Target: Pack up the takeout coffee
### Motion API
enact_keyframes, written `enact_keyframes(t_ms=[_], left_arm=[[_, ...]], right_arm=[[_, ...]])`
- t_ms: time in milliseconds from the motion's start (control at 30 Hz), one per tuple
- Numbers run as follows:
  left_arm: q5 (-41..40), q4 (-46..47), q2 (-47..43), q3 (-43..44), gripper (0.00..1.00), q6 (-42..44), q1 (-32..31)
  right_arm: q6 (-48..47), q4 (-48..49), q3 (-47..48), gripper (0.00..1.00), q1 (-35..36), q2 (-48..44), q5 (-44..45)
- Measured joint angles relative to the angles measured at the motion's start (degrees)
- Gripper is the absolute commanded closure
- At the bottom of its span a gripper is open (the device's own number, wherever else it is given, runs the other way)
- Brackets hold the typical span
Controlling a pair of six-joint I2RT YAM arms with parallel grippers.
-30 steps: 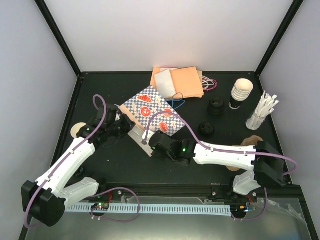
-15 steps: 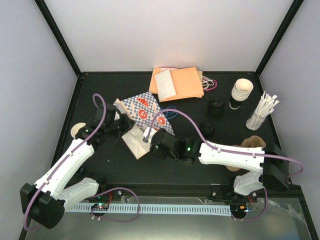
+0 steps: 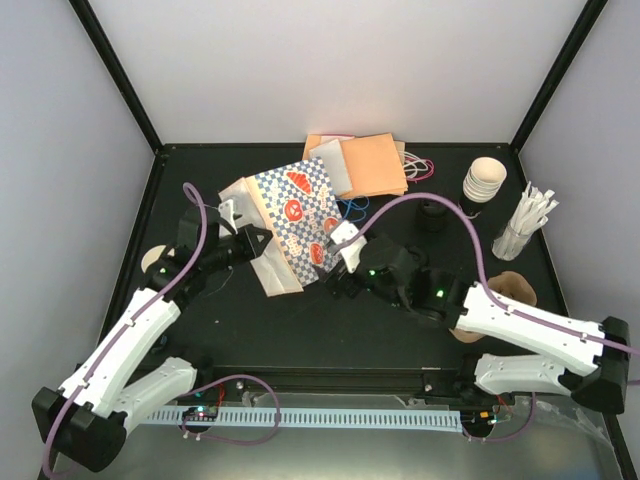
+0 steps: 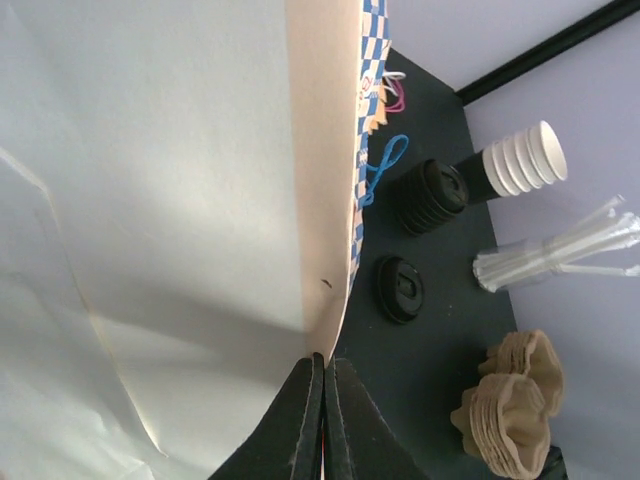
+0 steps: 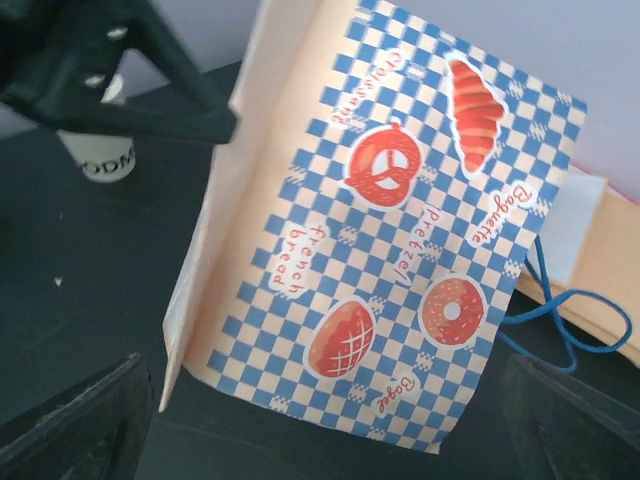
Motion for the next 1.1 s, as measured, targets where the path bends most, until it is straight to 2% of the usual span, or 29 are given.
enact_keyframes(t_ms=[233,600,633,733,800,933,1100], left_arm=[[6.6,4.6,-0.3,-0.1,0.98,1.8,0.3],[12.6,7.4,1.1,-0.8,0.98,2.6,0.3],[12.9,7.4,1.3,-0.9,0.98,2.6,0.3],[14.6,7.6,2.3,-1.2,0.98,2.6,0.3],[15.6,7.8,2.6,-1.2,0.98,2.6,0.4],[17.2,8.4,2.7,-1.2,0.98,2.6,0.6],[18.1,8.6,2.7,-1.2,0.98,2.6,0.6]], right_arm=[[5.9,0.0,-0.4,0.00,-11.8,-3.7,-8.1],[16.4,-6.1,3.1,0.02,-29.9,-3.2,-25.4],[17.3,-6.3,3.0,0.06,-32.2,-3.3,-27.3],[20.0,-6.0,2.0,0.34,-39.3,-3.7,-33.9],[22.1,-5.2,0.5,0.46,-43.1,-3.9,-38.2],[24.9,-4.4,-3.3,0.49,-48.6,-4.0,-44.8],[27.0,-4.1,-4.9,0.54,-51.8,-3.2,-48.3]])
